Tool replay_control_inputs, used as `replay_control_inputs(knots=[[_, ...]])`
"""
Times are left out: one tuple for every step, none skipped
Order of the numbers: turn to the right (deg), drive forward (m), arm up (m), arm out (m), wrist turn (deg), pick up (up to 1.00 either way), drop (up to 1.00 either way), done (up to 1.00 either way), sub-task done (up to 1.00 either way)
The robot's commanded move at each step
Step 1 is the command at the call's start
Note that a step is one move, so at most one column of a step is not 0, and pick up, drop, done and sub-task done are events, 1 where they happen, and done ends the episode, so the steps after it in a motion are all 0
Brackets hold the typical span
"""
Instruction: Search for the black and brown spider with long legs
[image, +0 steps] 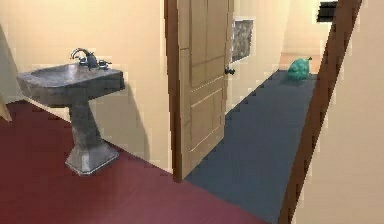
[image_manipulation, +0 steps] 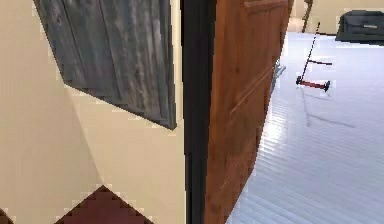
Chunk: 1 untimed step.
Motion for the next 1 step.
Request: replay_control_inputs(knots=[[27.0, 0.0, 0.0, 0.0, 0.0, 0.0, 0.0, 0.0, 0.0]])
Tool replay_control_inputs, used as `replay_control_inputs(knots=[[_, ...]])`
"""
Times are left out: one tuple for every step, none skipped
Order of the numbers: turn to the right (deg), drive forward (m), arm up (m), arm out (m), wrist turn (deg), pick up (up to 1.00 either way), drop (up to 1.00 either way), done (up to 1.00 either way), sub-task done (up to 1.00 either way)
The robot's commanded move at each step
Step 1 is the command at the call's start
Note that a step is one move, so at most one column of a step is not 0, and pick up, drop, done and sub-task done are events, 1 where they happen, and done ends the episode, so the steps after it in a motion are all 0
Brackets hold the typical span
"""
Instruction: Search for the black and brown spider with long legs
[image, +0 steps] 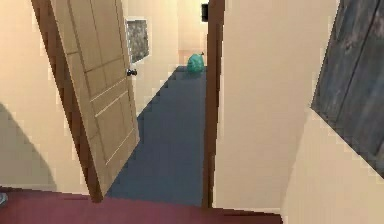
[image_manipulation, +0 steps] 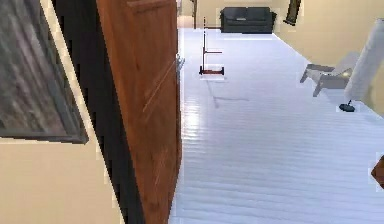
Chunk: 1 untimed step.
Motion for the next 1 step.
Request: replay_control_inputs(knots=[[0.0, 0.05, 0.0, 0.0, 0.0, 0.0, 0.0, 0.0, 0.0]])
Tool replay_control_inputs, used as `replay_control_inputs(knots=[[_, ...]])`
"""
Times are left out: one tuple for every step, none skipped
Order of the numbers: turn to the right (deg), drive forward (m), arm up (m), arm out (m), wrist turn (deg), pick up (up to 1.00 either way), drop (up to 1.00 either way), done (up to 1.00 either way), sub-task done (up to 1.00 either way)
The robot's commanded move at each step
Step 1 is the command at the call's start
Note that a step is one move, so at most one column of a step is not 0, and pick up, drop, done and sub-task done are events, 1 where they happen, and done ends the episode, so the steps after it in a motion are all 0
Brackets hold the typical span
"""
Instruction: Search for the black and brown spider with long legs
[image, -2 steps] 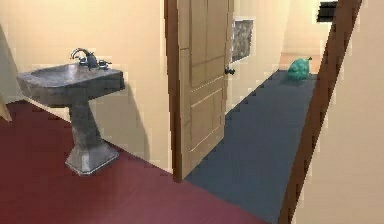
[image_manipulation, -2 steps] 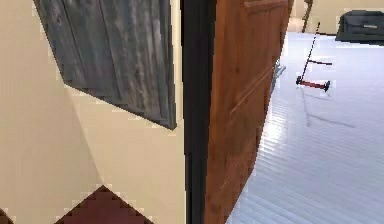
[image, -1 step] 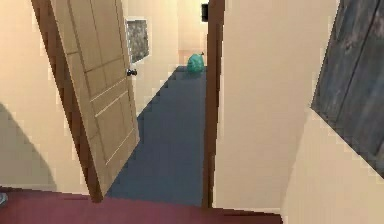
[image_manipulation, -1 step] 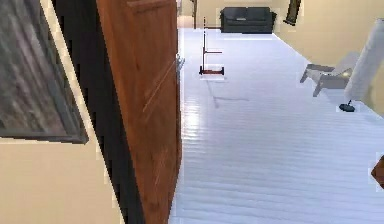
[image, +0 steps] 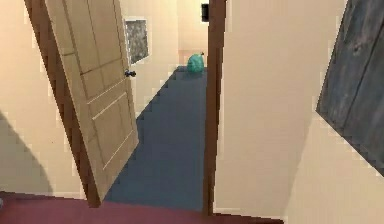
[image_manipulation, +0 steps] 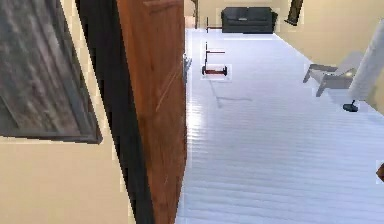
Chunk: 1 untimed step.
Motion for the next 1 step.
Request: replay_control_inputs(knots=[[-12.0, 0.0, 0.0, 0.0, 0.0, 0.0, 0.0, 0.0, 0.0]])
